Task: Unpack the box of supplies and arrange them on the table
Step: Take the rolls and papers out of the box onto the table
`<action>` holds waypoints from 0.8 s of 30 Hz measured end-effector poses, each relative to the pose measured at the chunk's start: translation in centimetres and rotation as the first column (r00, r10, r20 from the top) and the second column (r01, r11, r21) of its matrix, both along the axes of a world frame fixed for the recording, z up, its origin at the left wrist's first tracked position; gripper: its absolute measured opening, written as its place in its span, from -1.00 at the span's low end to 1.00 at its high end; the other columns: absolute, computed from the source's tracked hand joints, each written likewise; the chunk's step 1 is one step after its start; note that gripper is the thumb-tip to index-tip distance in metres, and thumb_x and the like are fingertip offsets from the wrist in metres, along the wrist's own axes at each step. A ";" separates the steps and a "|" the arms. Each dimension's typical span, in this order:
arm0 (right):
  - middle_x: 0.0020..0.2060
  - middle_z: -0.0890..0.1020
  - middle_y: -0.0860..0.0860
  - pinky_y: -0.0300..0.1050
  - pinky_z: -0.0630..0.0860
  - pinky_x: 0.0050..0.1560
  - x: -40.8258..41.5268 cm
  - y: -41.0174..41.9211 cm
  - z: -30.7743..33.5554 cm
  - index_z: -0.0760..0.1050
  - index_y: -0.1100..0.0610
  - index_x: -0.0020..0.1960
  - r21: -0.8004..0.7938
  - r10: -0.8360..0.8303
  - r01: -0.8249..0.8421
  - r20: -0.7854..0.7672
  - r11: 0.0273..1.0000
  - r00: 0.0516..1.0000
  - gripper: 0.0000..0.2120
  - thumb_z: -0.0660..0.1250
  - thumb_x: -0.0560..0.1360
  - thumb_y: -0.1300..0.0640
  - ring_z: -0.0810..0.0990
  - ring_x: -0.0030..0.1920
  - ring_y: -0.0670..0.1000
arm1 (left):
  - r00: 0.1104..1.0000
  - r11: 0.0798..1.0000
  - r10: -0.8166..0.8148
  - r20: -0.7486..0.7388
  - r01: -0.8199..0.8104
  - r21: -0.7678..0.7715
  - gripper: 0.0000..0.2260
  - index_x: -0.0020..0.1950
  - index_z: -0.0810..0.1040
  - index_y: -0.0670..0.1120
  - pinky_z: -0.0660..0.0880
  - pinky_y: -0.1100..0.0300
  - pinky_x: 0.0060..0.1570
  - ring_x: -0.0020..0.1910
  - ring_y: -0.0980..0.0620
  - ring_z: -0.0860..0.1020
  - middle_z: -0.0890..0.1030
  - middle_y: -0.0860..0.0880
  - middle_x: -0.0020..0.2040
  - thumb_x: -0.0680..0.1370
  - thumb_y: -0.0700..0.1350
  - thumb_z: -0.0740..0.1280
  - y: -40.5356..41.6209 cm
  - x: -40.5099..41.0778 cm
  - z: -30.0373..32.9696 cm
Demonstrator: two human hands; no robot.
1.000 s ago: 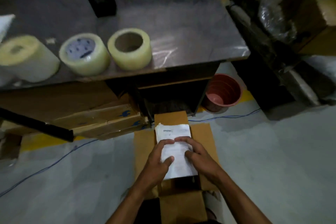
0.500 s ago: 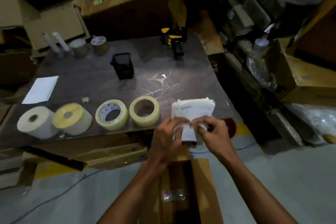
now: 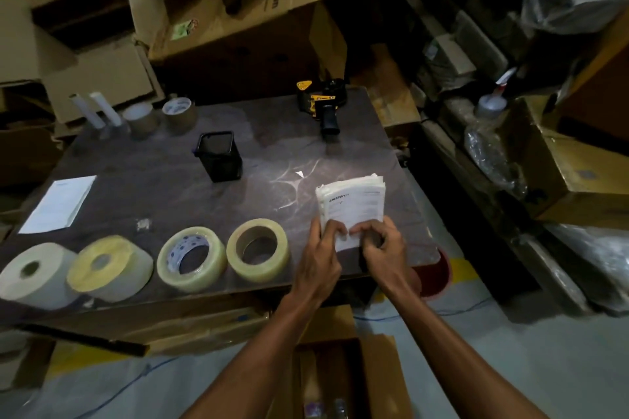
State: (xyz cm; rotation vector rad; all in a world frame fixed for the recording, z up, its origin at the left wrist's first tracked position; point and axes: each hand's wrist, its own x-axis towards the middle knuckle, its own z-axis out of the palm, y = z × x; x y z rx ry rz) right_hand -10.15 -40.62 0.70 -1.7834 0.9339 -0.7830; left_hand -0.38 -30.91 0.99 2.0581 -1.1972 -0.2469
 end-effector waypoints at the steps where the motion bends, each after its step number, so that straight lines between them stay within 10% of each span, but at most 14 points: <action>1: 0.02 0.51 -0.13 -0.17 0.61 0.04 0.1 0.0 0.3 0.59 -0.02 -0.16 -0.005 0.002 -0.002 -0.005 1.000 1.000 -0.70 0.27 0.47 0.37 0.51 0.13 -0.18 | 0.999 0.999 0.029 -0.016 -0.029 -0.019 -0.73 0.17 0.39 -0.03 0.47 0.40 -0.24 -0.07 0.03 0.46 0.34 -0.05 0.18 0.54 -0.33 0.19 -0.1 0.1 -0.1; 4: 0.08 0.47 -0.15 -0.17 0.58 0.09 0.1 -0.4 0.2 0.53 -0.12 0.00 -0.010 0.029 -0.030 -0.050 1.000 0.998 -0.69 0.31 0.46 0.29 0.48 0.15 -0.20 | 0.980 0.986 0.141 -0.141 -0.152 -0.069 -0.60 0.25 0.36 -0.01 0.40 0.53 -0.08 0.07 0.08 0.44 0.31 -0.01 0.24 0.48 -0.34 0.22 -0.3 0.2 -0.2; 8: 0.16 0.56 -0.10 -0.05 0.66 -0.03 0.0 0.0 -0.6 0.43 -0.17 0.22 0.096 0.081 -0.070 -0.112 0.993 0.990 -0.57 0.33 0.43 0.20 0.58 0.09 -0.08 | 0.942 0.969 0.243 -0.233 -0.246 0.013 -0.49 0.38 0.29 -0.02 0.49 0.10 0.19 0.22 0.01 0.42 0.40 -0.05 0.30 0.46 -0.30 0.25 0.1 0.1 -1.2; 15: 0.05 0.59 -0.11 -0.57 0.41 -0.11 0.6 0.6 0.5 0.40 0.06 0.33 -0.056 0.154 -0.165 -0.167 0.985 0.974 -0.55 0.28 0.46 0.29 0.53 -0.07 -0.36 | 0.943 0.959 0.283 -0.175 -0.276 0.065 -0.35 0.55 0.13 -0.08 0.46 0.02 0.22 0.23 -0.10 0.47 0.47 -0.12 0.34 0.48 -0.27 0.22 0.2 -0.1 -0.6; 19: 0.26 0.55 -0.02 -0.08 0.30 0.35 0.6 0.7 -0.8 0.24 -0.01 0.46 -0.158 0.137 -0.179 -0.249 0.971 0.959 -0.49 0.25 0.54 0.15 0.50 0.19 -0.07 | 0.952 0.965 0.261 -0.158 -0.251 0.079 -0.28 0.58 0.02 -0.08 0.48 -0.10 0.20 0.21 -0.14 0.49 0.47 -0.17 0.34 0.41 -0.15 0.15 0.1 0.1 -0.8; 24: 0.44 0.39 0.10 -0.09 0.23 0.32 -0.9 1.5 -0.8 0.14 0.14 0.55 -0.066 0.065 -0.087 -0.275 0.994 0.959 -0.48 0.17 0.63 0.11 0.34 0.38 0.15 | 0.959 0.970 0.245 -0.140 -0.244 0.023 -0.44 0.54 0.16 -0.12 0.42 -0.02 0.33 0.31 -0.06 0.42 0.40 -0.12 0.40 0.53 -0.16 0.16 2.0 -1.5 -0.8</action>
